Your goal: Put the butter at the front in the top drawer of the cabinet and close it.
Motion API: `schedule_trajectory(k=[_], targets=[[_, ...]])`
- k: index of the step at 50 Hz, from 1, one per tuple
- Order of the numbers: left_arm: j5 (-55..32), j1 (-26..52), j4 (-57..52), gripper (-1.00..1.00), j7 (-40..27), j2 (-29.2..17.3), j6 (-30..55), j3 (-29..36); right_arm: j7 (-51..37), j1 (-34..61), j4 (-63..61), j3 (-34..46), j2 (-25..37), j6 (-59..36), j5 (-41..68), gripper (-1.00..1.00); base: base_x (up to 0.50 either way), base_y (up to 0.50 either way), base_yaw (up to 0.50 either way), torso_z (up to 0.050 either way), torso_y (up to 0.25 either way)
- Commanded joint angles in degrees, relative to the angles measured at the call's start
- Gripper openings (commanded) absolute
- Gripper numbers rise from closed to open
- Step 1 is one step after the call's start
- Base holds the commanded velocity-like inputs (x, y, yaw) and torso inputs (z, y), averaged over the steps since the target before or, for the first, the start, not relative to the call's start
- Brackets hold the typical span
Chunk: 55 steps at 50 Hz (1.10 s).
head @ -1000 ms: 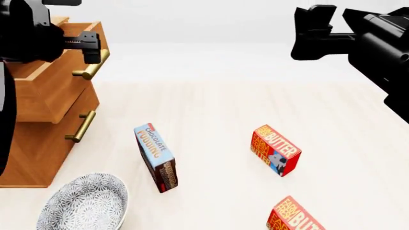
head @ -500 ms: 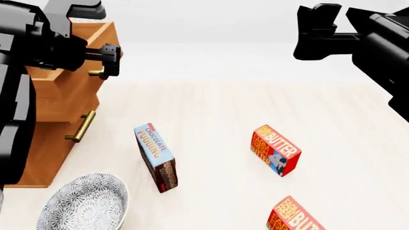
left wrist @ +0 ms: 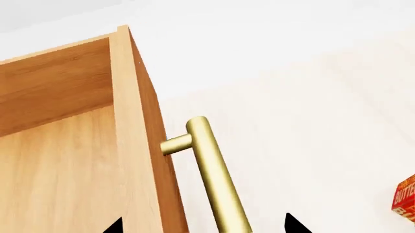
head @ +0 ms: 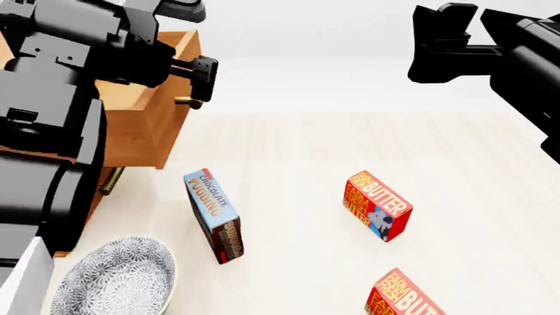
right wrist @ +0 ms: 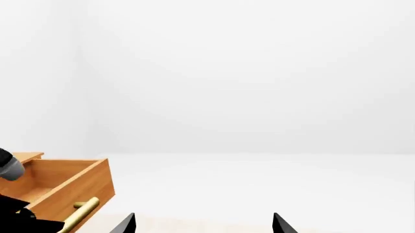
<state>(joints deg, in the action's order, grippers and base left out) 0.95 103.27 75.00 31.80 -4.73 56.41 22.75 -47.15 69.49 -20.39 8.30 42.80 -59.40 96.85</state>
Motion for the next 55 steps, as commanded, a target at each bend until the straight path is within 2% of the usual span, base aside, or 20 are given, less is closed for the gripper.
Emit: schedule_trajectory(k=[1, 5, 8, 10, 15, 18, 23, 25, 28, 34, 40, 43, 45, 46, 55], targets=[[-9.8, -2.0, -0.05, 1.0, 2.9, 4.72, -0.9, -0.44, -0.4, -1.08, -0.85, -0.88, 0.9, 0.67, 0.65, 1.0, 0.0, 0.0, 0.0, 0.0, 0.0], [-28.06, 0.69, -0.1, 1.0, 0.69, 4.72, -3.1, 13.01, -0.58, -1.05, -0.91, -1.01, 1.15, 0.75, 0.92, 1.0, 0.0, 0.0, 0.0, 0.0, 0.0], [-37.3, 2.9, -0.1, 1.0, -0.28, 4.72, -4.71, 19.83, -0.52, -1.16, -1.0, -1.0, 1.1, 0.88, 0.92, 1.0, 0.0, 0.0, -0.01, 0.0, 0.0], [-39.34, 4.34, -0.07, 1.0, -1.55, 4.71, -6.22, 20.89, -0.43, -1.28, -1.01, -0.94, 1.05, 0.92, 0.87, 1.0, 0.01, 0.0, -0.01, 0.0, 0.0], [-38.25, 10.57, -2.63, 1.0, -10.57, 3.64, -11.11, 15.56, -0.49, -1.31, -0.92, -0.64, 0.83, 1.0, 0.68, 1.0, 0.0, 0.0, -0.01, 0.0, 0.0], [-44.03, 4.59, -28.41, 1.0, -27.28, -5.89, -0.69, 9.75, -0.65, -1.14, -0.99, -0.35, 0.43, 1.08, 0.72, 1.0, 0.0, 0.0, 0.0, 0.0, 0.0], [-44.26, -3.78, -68.74, 1.0, -40.63, -15.53, 4.6, 10.28, -0.43, -1.56, -1.39, -0.07, 0.2, 1.22, 0.15, 1.0, 0.0, 0.0, 0.0, 0.0, 0.0], [-43.2, -10.37, -83.08, 1.0, -47.42, -20.17, 5.07, 10.51, -0.06, -2.17, -1.54, -0.13, 0.19, 1.41, -0.17, 1.0, 0.0, 0.0, 0.0, 0.0, 0.0], [-45.29, -21.08, -96.49, 1.0, -56.62, -24.33, 7.11, 6.57, 0.23, -2.94, -1.74, -0.38, 0.35, 1.71, -0.34, 1.0, 0.0, 0.0, 0.0, 0.0, 0.0], [-43.58, -43.19, -113.82, 1.0, -62.22, -36.09, -2.3, 2.15, 0.28, -2.56, -1.66, 0.07, 0.28, 1.53, -0.54, 1.0, 0.0, 0.0, 0.0, 0.0, 0.0], [-43.15, -61.26, -123.02, 1.0, -65.95, -44.85, -13.36, -8.13, -0.27, -2.3, -2.24, 0.17, 0.33, 1.59, -0.42, 1.0, 0.0, 0.0, 0.0, 0.0, 0.0], [-35.58, -70.65, -127.55, 1.0, -69.66, -47.8, -19.79, -10.23, -1.11, -2.01, -2.76, 0.02, 0.67, 1.55, 0.38, 1.0, 0.0, 0.0, 0.0, 0.0, 0.0], [-33.35, -73.95, -130.62, 1.0, -72.83, -49.58, -19.17, -11.15, -1.52, -2.04, -3.14, -0.08, 0.84, 1.59, 0.8, 1.0, 0.0, 0.0, 0.0, 0.0, 0.0], [-31.1, -76.97, -132.17, 1.0, -73.76, -50.39, -22.15, -12.35, -1.66, -2.06, -3.31, -0.13, 0.9, 1.62, 0.93, 1.0, 0.0, 0.0, 0.0, 0.0, 0.0], [-20.91, -102.5, -131.26, 1.0, -76.46, -51.96, -41.95, -19.65, -2.18, -3.27, -4.63, -0.58, 1.44, 2.08, 1.57, 1.0, 0.0, 0.0, 0.0, 0.0, 0.0]])
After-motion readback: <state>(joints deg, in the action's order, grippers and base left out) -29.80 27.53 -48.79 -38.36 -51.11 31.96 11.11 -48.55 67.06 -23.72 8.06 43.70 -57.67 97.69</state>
